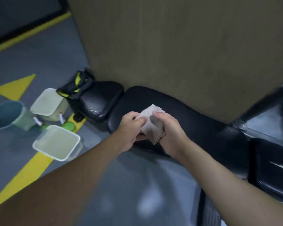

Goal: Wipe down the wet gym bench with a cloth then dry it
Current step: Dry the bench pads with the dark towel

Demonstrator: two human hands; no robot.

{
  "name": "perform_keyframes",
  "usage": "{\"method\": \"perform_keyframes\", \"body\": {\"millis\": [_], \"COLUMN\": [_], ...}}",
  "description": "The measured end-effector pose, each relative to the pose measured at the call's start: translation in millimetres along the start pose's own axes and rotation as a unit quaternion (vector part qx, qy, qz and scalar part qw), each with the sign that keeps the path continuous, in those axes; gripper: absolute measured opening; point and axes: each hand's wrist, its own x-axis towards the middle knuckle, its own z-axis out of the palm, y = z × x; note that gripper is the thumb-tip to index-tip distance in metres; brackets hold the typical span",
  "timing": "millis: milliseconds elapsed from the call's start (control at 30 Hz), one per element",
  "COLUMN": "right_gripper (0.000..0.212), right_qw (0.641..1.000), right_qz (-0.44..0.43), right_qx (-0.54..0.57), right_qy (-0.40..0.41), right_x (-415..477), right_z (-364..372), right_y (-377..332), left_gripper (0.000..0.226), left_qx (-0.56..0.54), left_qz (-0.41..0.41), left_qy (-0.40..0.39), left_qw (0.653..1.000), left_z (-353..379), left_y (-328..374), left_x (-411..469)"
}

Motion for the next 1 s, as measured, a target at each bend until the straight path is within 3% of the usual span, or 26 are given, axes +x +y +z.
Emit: {"method": "perform_keyframes", "body": {"millis": [100, 233, 367, 433, 533, 633, 733, 867, 1000], "right_gripper": [0.028, 0.013, 0.023, 0.026, 0.017, 0.006, 0.021, 0.038, 0.049], "right_qw": [0.996, 0.994, 0.995, 0.993, 0.990, 0.981, 0.967, 0.909, 0.788], "right_qz": [0.009, 0.019, 0.024, 0.022, 0.027, 0.028, 0.027, -0.001, -0.084], "right_qx": [-0.087, -0.101, -0.089, -0.110, -0.135, -0.191, -0.254, -0.415, -0.608], "right_qy": [0.010, -0.026, -0.023, -0.026, -0.017, -0.032, -0.004, -0.030, -0.034], "right_x": [14, 40, 76, 102, 148, 201, 259, 327, 378], "right_z": [83, 159, 214, 236, 260, 278, 293, 315, 345], "right_y": [-1, 7, 9, 9, 12, 14, 26, 49, 60], "left_gripper": [0.008, 0.011, 0.040, 0.048, 0.032, 0.025, 0.027, 0.022, 0.020], "left_qx": [-0.001, -0.061, -0.187, -0.172, -0.160, -0.084, -0.025, 0.029, 0.049], "left_qz": [0.028, 0.040, -0.033, -0.047, -0.019, 0.017, 0.031, 0.047, 0.051], "left_qy": [0.077, 0.154, 0.089, 0.057, 0.053, 0.149, 0.216, 0.238, 0.260], "left_qw": [0.997, 0.985, 0.978, 0.982, 0.986, 0.985, 0.976, 0.970, 0.963], "left_z": [-81, -162, -221, -242, -266, -295, -326, -370, -415], "left_y": [22, 36, 50, 59, 67, 80, 87, 93, 97], "left_x": [-11, -15, 6, 22, 56, 96, 129, 163, 210]}}
